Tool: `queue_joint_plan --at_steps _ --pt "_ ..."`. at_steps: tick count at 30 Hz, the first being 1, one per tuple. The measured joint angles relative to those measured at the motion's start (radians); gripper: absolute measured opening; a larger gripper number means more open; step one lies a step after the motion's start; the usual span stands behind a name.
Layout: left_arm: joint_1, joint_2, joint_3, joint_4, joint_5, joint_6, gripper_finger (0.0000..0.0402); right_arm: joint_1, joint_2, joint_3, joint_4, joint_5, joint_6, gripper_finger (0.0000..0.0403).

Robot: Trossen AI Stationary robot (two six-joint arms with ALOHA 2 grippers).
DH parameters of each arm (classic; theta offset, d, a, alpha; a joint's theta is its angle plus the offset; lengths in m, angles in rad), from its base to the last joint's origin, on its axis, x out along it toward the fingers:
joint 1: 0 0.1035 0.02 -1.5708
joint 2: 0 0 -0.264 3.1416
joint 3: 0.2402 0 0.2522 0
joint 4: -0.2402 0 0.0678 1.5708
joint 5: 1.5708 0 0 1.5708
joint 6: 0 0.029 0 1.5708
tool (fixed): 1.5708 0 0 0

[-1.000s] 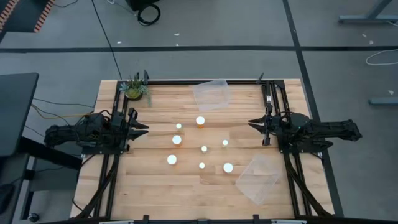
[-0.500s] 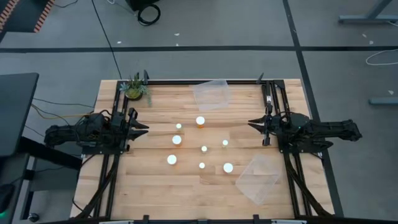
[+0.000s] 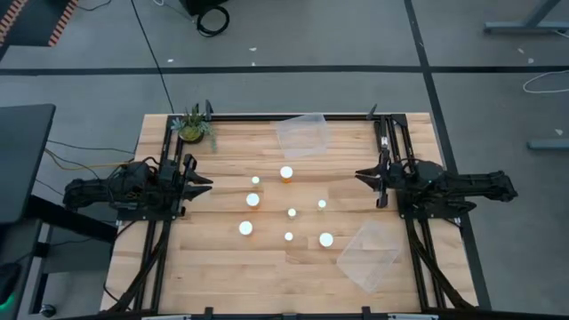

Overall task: Pick and place medicine bottles into bin by pill shape (circle, oval)
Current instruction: Put the middle yellow pill bottle into the top transparent bin

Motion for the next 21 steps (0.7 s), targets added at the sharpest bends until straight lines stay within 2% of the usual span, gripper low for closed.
queue_joint_plan --at_steps 7,15,21 --pt "0.0 0.0 0.0 0.0 0.0 0.0 0.0084 0.0 0.0 0.0 0.026 -0.001 0.132 0.0058" --pt "0.0 0.0 0.0 0.0 0.0 -0.001 0.008 0.0 0.017 0.0 0.028 -0.001 0.14 0.0058" --pt "0.0 0.0 0.0 0.0 0.0 0.0 0.0087 0.0 0.098 0.0 0.086 0.044 0.141 0.0058"
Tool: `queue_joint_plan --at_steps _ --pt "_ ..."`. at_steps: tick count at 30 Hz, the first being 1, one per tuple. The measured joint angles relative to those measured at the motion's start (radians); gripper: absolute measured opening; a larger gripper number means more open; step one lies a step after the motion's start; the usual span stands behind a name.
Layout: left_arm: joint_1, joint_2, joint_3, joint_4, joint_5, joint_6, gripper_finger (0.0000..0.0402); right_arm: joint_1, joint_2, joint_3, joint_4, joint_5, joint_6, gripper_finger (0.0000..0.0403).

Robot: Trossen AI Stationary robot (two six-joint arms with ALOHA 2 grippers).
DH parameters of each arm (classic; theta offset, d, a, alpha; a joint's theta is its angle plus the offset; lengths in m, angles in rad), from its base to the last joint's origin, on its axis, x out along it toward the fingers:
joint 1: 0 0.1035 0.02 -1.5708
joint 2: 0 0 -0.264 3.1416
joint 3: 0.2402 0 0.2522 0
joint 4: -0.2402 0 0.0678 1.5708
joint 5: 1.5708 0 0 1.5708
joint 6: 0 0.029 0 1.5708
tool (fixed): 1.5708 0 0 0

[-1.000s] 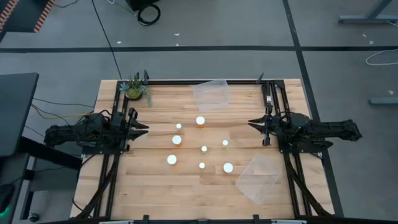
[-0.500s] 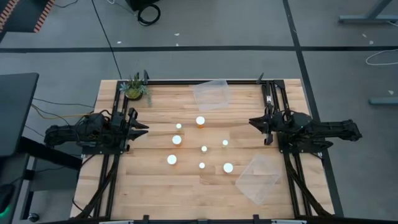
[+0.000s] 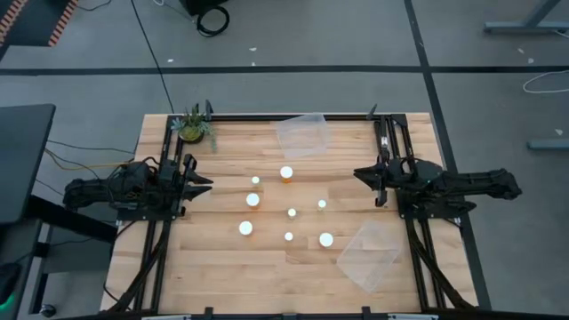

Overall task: Pick and place medicine bottles into bin by pill shape (circle, oval)
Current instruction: Put the middle yellow pill bottle into the top transparent bin

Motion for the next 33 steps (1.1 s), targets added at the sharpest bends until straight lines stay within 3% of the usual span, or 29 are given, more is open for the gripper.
queue_joint_plan --at_steps 20,33 --pt "0.0 0.0 0.0 0.0 0.0 0.0 0.0086 -0.02 0.345 0.0 0.237 0.044 0.01 0.0058" --pt "0.0 0.0 0.0 0.0 0.0 -0.001 0.0085 -0.052 0.568 0.086 0.248 0.008 0.045 0.0057"
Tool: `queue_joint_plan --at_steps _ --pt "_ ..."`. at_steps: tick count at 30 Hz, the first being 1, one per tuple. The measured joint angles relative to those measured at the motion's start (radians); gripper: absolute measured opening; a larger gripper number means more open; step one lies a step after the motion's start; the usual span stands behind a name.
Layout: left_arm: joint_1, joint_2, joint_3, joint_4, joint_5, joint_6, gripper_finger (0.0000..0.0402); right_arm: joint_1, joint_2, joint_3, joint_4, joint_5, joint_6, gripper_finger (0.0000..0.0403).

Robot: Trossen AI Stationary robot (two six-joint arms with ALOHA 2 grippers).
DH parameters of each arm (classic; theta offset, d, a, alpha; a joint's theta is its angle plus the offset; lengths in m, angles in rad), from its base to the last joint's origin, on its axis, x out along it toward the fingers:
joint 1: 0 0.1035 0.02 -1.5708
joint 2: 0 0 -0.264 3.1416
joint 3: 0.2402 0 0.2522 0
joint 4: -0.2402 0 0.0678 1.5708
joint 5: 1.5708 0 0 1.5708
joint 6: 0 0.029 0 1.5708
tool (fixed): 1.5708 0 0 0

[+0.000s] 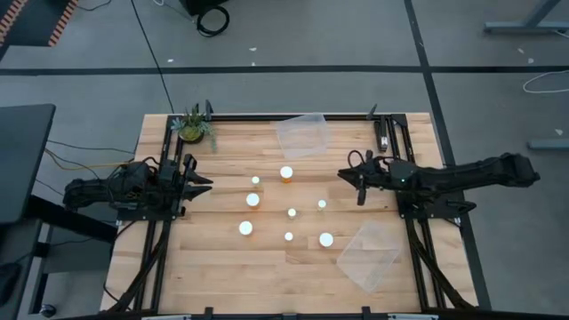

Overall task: Pick and place medicine bottles into bin by pill shape (circle, oval)
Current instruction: Put the middle yellow pill bottle into the top transparent bin

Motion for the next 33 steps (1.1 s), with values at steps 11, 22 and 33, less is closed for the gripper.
queue_joint_plan --at_steps 11,22,33 --pt "0.0 0.0 0.0 0.0 0.0 0.0 0.0078 0.001 0.298 0.136 -0.001 -0.002 0.021 0.0058" --pt "0.0 0.0 0.0 0.0 0.0 0.0 0.0086 0.043 0.52 0.309 -0.102 -0.006 0.01 0.0064" --pt "0.0 0.0 0.0 0.0 0.0 0.0 0.0082 0.14 0.649 0.481 -0.22 0.006 -0.02 0.0092"
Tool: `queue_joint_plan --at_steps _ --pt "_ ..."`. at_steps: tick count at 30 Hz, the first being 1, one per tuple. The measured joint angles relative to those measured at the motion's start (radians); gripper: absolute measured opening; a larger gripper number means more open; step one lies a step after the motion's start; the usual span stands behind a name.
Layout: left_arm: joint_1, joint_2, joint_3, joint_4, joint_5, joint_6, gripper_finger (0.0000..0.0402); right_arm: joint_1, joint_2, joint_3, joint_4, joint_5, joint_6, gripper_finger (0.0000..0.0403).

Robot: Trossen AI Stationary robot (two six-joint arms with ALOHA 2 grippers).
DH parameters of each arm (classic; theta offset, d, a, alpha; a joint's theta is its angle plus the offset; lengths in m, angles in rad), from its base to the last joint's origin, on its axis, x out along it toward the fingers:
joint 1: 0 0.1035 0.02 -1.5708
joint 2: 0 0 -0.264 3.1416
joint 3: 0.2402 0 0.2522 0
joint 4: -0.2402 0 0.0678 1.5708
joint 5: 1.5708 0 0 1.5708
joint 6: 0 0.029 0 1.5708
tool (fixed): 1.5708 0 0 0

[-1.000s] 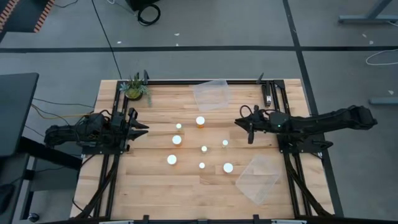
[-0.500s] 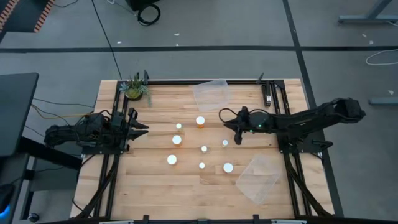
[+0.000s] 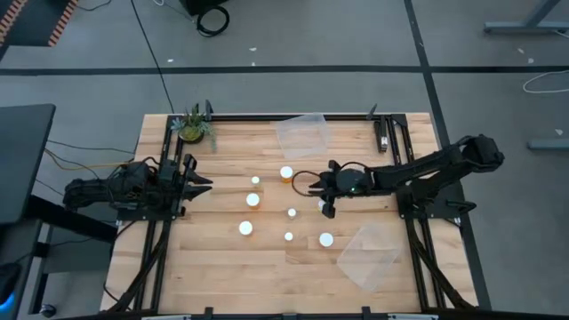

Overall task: Pick and place medicine bottles into bin by pill shape (circle, oval)
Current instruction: Put the middle yellow pill bottle into the top transparent bin

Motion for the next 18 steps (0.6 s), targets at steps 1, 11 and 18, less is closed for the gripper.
queue_joint_plan --at_steps 1,11,18 --pt "0.0 0.0 0.0 0.0 0.0 0.0 0.0084 0.01 0.012 0.01 -0.002 0.0 -0.005 0.0095" --pt "0.0 0.0 0.0 0.0 0.0 0.0 0.008 0.081 0.096 0.089 -0.02 0.0 -0.042 0.0129" --pt "0.0 0.0 0.0 0.0 0.0 0.0 0.0083 0.11 0.101 0.145 -0.088 0.0 -0.046 0.0147"
